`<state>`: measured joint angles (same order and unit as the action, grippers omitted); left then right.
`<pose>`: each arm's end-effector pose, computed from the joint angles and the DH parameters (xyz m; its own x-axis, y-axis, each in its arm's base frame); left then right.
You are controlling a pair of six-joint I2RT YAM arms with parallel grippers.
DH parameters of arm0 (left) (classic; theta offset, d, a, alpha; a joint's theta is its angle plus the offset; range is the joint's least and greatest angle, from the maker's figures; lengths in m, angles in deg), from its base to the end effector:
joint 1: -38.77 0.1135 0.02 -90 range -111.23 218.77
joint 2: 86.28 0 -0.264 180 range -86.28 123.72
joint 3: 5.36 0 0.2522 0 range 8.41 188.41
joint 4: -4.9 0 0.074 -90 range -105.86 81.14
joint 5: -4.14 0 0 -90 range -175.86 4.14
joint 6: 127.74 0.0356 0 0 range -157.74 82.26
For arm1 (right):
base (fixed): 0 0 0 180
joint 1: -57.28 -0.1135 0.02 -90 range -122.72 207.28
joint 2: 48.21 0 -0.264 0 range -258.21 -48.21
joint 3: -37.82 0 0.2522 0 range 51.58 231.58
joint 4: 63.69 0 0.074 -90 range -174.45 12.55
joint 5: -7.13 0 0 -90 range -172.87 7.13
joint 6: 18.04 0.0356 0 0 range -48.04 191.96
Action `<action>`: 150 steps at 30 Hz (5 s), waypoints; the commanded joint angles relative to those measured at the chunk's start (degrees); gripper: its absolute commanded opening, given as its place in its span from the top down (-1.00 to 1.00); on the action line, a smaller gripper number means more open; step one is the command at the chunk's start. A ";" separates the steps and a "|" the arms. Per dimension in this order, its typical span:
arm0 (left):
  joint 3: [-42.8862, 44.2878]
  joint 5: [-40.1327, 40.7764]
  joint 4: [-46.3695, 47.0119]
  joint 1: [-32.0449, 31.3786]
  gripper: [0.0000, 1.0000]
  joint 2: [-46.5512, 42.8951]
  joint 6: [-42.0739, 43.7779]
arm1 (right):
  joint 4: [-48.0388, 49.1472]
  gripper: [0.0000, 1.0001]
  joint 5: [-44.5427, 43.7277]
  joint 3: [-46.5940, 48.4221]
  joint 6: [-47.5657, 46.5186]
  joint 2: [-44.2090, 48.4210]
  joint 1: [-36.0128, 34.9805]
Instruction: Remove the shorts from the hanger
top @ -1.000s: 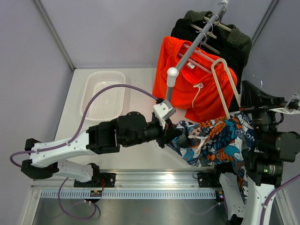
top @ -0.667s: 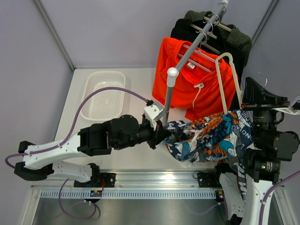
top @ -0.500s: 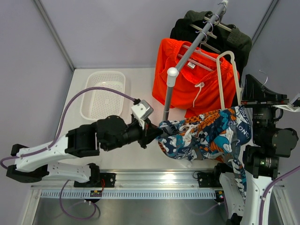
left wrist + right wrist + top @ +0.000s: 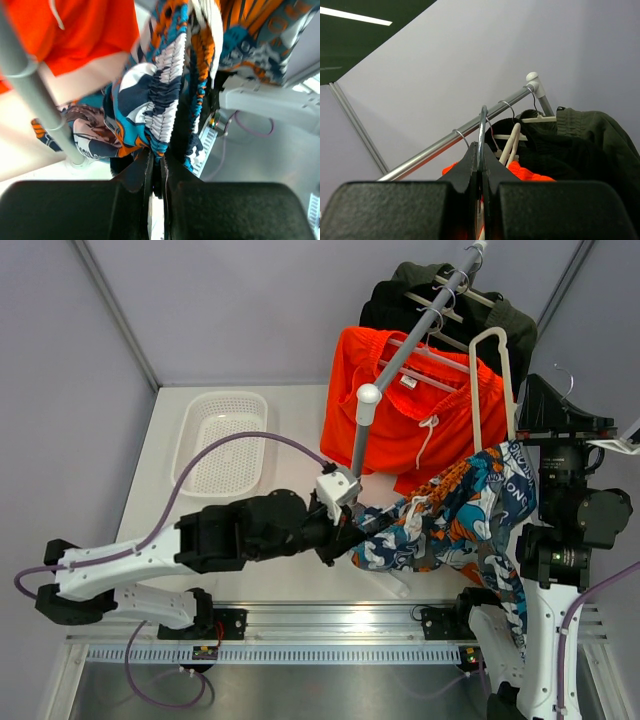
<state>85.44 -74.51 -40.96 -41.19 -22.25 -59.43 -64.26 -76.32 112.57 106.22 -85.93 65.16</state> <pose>0.0474 -0.2277 0.4288 -0.3978 0.1684 -0.9019 0.8459 0.4480 -0.2895 0.1001 -0.0098 0.4919 0.5120 0.4937 -0.7029 -0.2939 0.8696 0.3967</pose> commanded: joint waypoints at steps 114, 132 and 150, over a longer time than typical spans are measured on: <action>17.26 -12.42 14.08 3.94 -0.84 14.63 13.34 | 21.18 1.00 16.66 8.00 -30.66 -14.23 -0.50; 38.19 16.41 8.19 -1.69 -0.16 38.97 6.05 | 15.73 1.00 15.34 9.85 -25.47 -12.12 -0.50; 12.01 3.24 8.80 -3.80 0.58 20.02 6.22 | 14.32 1.00 9.10 13.19 -28.46 -15.11 -0.50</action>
<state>100.57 -68.43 -33.05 -44.23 2.60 -53.03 -52.26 -64.10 122.95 78.16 -101.14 64.83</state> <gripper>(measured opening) 0.219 0.056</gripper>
